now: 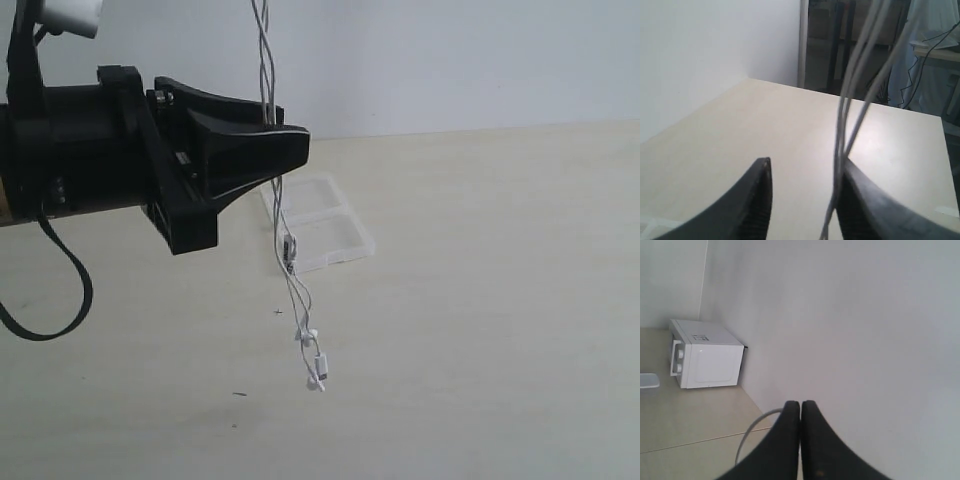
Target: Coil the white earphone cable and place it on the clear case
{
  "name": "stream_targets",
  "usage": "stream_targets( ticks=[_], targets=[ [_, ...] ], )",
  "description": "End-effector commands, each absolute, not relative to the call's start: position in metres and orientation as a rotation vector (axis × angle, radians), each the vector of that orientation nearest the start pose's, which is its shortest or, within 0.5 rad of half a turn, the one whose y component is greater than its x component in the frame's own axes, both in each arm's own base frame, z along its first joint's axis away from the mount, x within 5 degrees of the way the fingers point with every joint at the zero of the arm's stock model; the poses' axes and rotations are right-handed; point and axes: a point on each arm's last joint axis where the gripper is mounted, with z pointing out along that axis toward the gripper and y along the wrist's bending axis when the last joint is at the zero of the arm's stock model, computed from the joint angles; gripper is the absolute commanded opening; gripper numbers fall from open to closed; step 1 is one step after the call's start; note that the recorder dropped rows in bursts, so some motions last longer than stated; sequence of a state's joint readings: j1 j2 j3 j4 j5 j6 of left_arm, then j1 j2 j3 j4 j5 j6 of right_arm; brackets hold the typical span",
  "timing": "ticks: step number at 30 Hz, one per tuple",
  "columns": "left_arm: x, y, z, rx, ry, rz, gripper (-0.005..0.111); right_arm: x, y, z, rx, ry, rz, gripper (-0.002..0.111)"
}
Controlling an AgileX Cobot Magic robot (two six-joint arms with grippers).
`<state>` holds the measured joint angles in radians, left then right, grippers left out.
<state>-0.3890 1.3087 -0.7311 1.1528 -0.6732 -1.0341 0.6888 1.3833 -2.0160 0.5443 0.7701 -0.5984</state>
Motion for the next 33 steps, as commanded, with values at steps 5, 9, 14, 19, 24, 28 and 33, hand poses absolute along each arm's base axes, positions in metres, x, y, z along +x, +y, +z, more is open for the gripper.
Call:
stream_targets(
  ticks=[5, 9, 14, 19, 24, 28, 33],
  targets=[
    [0.230, -0.150, 0.297, 0.804, 1.571, -0.767, 0.014, 0.167, 0.180, 0.593, -0.931, 1.278, 0.672, 0.000],
    [0.230, -0.150, 0.297, 0.804, 1.571, -0.767, 0.013, 0.167, 0.180, 0.593, -0.931, 1.278, 0.672, 0.000],
    [0.229, -0.149, 0.298, 0.820, 1.558, -0.744, 0.004, 0.168, 0.179, 0.591, -0.946, 1.289, 0.643, 0.000],
    [0.228, -0.146, 0.302, 0.807, 1.563, -0.699, 0.000, 0.173, 0.176, 0.588, -0.928, 1.331, 0.581, 0.000],
    [0.223, -0.141, 0.312, 0.792, 1.540, -0.667, 0.000, 0.175, 0.175, 0.587, -0.909, 1.358, 0.561, 0.000],
    [0.220, -0.135, 0.318, 0.773, 1.537, -0.627, 0.000, 0.177, 0.169, 0.587, -0.875, 1.396, 0.512, 0.000],
    [0.215, -0.128, 0.326, 0.747, 1.535, -0.568, 0.000, 0.176, 0.154, 0.584, -0.841, 1.491, 0.381, 0.000]
  ],
)
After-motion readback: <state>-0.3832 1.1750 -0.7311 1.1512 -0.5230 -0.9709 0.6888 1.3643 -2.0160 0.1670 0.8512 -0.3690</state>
